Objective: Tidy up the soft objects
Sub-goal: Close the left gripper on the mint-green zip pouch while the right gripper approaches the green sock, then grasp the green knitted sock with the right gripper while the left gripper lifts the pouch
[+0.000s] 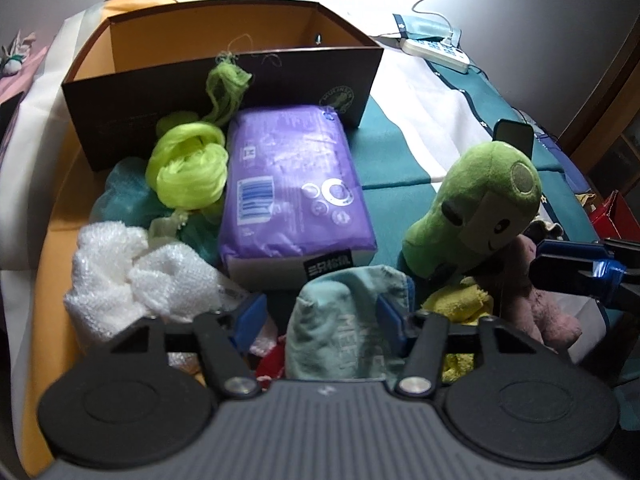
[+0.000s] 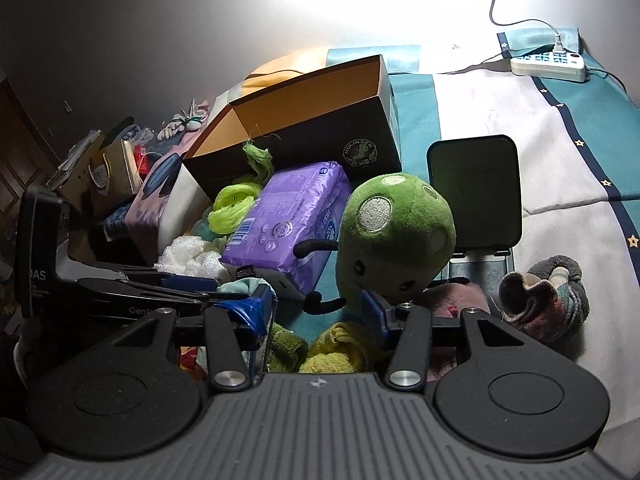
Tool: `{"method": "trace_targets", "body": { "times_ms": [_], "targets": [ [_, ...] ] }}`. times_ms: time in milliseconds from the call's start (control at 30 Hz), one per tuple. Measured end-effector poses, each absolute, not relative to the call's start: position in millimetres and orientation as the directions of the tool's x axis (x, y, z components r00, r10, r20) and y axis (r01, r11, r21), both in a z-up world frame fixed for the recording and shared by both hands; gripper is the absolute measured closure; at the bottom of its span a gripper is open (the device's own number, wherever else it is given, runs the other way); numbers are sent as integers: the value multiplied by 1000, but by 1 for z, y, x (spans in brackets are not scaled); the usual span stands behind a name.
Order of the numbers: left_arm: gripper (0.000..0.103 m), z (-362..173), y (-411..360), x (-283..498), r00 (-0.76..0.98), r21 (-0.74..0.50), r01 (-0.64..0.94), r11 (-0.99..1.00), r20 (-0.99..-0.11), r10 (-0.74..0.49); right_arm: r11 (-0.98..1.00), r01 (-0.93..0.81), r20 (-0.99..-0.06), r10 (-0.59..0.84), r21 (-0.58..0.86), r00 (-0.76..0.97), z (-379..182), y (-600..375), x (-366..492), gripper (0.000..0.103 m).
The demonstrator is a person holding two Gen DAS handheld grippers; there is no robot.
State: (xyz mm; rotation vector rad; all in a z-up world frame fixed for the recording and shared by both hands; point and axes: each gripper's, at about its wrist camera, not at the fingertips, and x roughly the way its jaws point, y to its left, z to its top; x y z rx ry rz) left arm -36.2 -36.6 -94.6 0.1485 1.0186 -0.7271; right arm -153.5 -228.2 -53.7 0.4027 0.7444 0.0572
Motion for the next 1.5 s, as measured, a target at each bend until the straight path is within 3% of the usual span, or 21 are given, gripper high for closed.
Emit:
{"method": "trace_targets", "body": {
  "times_ms": [67, 133, 167, 200, 233, 367, 700, 1000, 1500],
  "targets": [
    [48, -99, -37, -34, 297, -226, 610, 760, -824, -483, 920, 94, -646, 191, 380, 740, -54, -230, -153, 70],
    [56, -102, -37, -34, 294, -224, 610, 760, -827, -479, 920, 98, -645, 186, 379, 741, -55, -230, -153, 70],
    [63, -103, -37, -35, 291, -223, 611, 760, -829, -477, 920, 101, -646, 185, 378, 741, -55, -230, -153, 70],
    [80, -103, -37, -35, 292, -221, 608, 762, -831, -474, 919, 103, -647, 184, 380, 740, -56, -231, -152, 70],
    [88, -103, -37, -34, 294, -218, 605, 766, -833, -469, 918, 105, -648, 185, 382, 739, -57, -232, -152, 70],
    [100, -96, -38, -37, 323, -197, 616, 763, -820, -473, 915, 108, -647, 188, 389, 739, -58, -234, -150, 71],
    [101, -40, -16, -37, 429, -237, 612, 754, -702, -569, 916, 91, -653, 206, 391, 729, -60, -232, -149, 73],
    [101, -8, 16, -25, 519, -259, 556, 790, -634, -573, 946, -139, -686, 310, 293, 659, -64, -193, -136, 73],
    [101, -6, 44, -22, 555, -241, 521, 819, -634, -539, 951, -278, -798, 269, 133, 539, -109, -152, -82, 69]
  ]
}}
